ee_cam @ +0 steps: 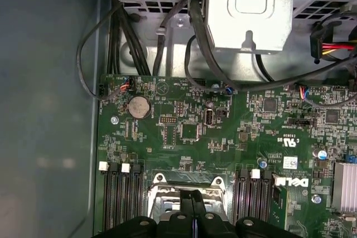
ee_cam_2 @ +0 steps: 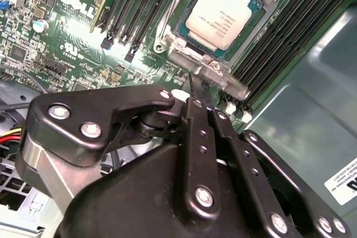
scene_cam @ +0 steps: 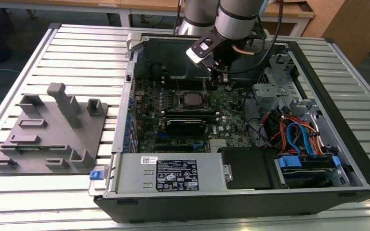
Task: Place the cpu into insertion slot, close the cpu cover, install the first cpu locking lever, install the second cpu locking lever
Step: 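Close the cpu cover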
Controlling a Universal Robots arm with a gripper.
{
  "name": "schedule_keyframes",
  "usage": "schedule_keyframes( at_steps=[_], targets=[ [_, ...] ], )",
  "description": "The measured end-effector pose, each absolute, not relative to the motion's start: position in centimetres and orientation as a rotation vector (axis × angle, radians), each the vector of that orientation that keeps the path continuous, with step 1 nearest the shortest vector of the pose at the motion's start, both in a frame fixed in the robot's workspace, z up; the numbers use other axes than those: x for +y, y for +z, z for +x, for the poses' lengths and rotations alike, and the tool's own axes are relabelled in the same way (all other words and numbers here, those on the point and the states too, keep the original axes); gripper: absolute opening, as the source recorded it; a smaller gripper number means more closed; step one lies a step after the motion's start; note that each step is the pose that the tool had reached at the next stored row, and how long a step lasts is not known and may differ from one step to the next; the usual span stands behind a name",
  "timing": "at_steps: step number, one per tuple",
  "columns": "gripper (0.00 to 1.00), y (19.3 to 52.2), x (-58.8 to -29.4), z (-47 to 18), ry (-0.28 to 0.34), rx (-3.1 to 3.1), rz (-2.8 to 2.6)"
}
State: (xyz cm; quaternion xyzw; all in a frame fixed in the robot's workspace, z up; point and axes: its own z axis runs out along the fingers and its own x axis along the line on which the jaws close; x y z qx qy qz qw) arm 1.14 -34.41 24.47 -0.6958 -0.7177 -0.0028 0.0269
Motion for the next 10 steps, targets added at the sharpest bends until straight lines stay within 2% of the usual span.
schedule_keyframes(
  at_steps=[10],
  targets=[
    [0.11,24.34,-34.41,0.46,-0.008,-2.217,-2.149]
  ],
)
